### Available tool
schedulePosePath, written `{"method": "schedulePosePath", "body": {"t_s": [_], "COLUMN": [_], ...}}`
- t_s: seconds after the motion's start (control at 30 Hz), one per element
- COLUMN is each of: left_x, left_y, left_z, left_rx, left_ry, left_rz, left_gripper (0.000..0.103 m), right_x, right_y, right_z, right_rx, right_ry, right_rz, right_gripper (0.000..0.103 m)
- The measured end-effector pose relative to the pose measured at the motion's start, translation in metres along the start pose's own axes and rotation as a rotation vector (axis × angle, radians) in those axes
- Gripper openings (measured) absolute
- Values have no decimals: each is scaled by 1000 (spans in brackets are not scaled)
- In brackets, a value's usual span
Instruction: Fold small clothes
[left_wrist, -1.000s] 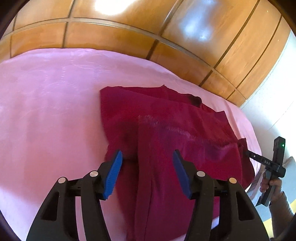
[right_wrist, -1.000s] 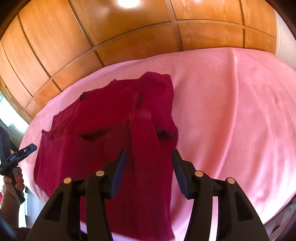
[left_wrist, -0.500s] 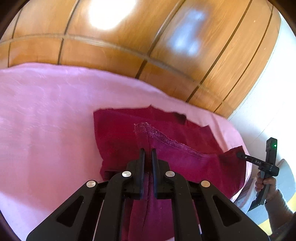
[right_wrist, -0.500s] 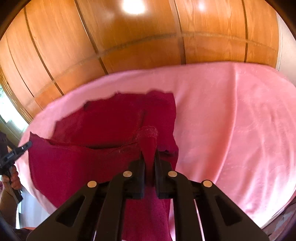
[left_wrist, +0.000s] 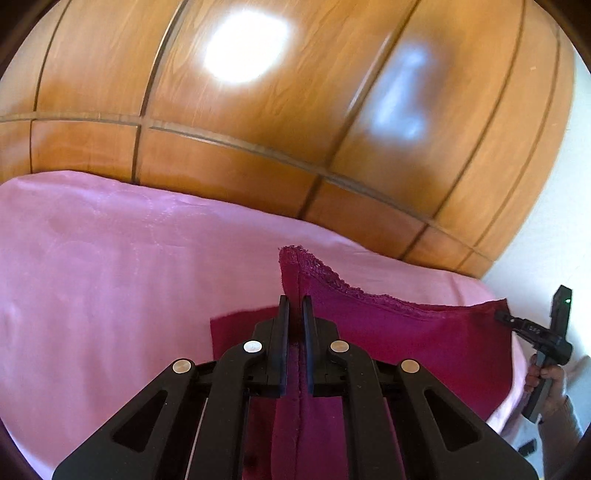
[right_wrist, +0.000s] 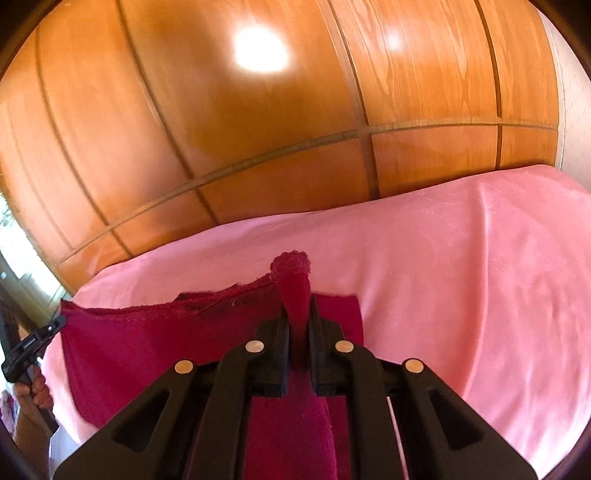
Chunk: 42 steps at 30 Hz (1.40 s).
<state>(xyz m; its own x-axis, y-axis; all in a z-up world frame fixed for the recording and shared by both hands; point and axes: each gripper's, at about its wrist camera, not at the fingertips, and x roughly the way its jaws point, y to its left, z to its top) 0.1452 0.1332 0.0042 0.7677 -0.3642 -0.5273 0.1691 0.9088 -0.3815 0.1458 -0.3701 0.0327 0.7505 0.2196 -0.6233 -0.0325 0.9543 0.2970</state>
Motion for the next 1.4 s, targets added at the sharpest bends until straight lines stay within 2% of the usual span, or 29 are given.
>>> {"method": "schedulePosePath", "body": {"t_s": [0.27, 0.37, 0.5, 0.53, 0.57, 0.63, 0.67, 0.73, 0.83, 0.87, 0.9, 0.97, 1.1, 1.27, 1.33, 1.4], "left_x": [83, 110, 148, 151, 149, 139, 131, 114, 81, 64, 54, 26, -17, -24, -21, -15], "left_y": [19, 25, 34, 37, 39, 45, 48, 52, 58, 59, 60, 62, 60, 39, 27, 15], "left_z": [24, 26, 17, 15, 14, 14, 15, 15, 6, -1, -7, -25, -69, -110, -122, -130], "left_rx": [-17, -13, -13, -18, -29, -67, -81, -82, -68, -52, -45, -43, 0, 78, 119, 193], "left_ry": [77, 108, 211, 228, 227, 225, 219, 207, 207, 214, 220, 221, 262, 323, 338, 336], "left_rz": [103, 145, 193, 205, 206, 168, 157, 138, 74, 45, 23, -26, -74, -115, -135, -122], "left_gripper": [6, 6, 6, 6, 6, 9, 15, 17, 17, 20, 36, 58, 59, 59, 54, 41], "right_x": [85, 116, 147, 148, 147, 132, 124, 102, 66, 57, 44, 25, 0, -10, -9, -5], "right_y": [-11, -18, -22, -22, -22, -21, -20, -19, -21, -21, -23, -26, -31, -41, -44, -44], "right_z": [17, 16, 7, 6, 6, 8, 7, 3, -15, -23, -34, -54, -94, -131, -139, -145], "right_rx": [22, 23, 0, -3, -2, 0, -2, 3, 20, 22, 29, 34, 50, 96, 105, 103], "right_ry": [36, 75, 152, 162, 163, 142, 128, 111, 102, 107, 119, 141, 197, 239, 255, 271], "right_rz": [-94, -126, -158, -152, -147, -115, -105, -64, 4, 22, 45, 71, 80, 59, 52, 49], "right_gripper": [7, 7, 8, 13, 16, 42, 44, 47, 59, 62, 66, 69, 71, 71, 70, 66]}}
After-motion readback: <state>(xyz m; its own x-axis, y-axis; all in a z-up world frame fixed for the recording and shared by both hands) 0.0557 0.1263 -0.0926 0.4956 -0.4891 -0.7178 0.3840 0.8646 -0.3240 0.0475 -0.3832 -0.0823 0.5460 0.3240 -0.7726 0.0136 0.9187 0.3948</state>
